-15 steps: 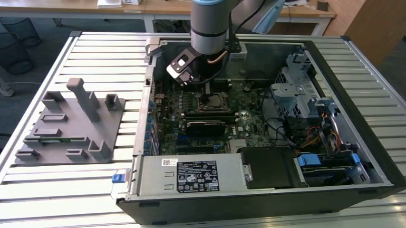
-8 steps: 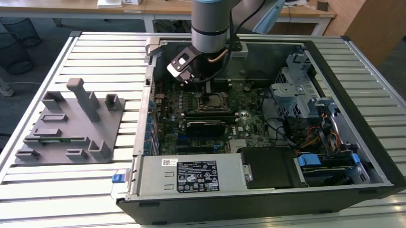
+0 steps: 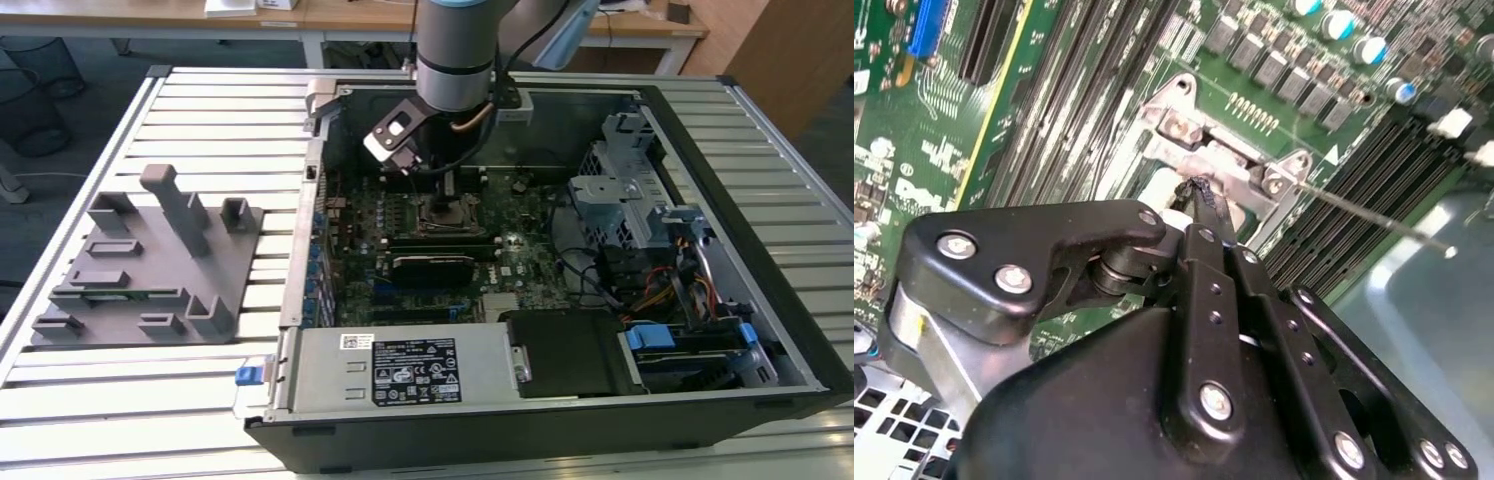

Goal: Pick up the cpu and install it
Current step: 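Close the cpu cover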

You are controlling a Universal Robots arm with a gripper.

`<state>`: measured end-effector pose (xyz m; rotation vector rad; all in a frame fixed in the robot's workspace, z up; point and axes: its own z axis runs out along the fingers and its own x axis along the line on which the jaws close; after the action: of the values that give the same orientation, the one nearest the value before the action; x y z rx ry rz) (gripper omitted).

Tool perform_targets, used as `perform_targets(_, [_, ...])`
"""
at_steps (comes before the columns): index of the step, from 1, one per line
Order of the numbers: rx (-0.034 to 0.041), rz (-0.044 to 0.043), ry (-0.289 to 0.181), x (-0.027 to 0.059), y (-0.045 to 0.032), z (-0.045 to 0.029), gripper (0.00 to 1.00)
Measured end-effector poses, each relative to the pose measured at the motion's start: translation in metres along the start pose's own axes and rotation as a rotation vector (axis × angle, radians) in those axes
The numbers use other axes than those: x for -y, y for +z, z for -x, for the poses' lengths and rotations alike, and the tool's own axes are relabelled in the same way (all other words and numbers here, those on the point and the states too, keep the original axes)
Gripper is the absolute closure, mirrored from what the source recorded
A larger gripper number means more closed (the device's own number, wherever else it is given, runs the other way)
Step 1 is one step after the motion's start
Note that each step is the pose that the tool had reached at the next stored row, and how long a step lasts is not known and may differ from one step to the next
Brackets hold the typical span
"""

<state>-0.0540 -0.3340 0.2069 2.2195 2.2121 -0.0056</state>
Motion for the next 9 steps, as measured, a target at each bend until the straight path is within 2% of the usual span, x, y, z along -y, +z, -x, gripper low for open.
perform_targets(5, [-0.0001, -0.0002, 0.000, -0.0061, 0.0001, 0.0000, 0.89])
perform_targets(9, [0.0000, -0.0003, 0.000, -0.0076, 0.0000, 0.0000, 0.89])
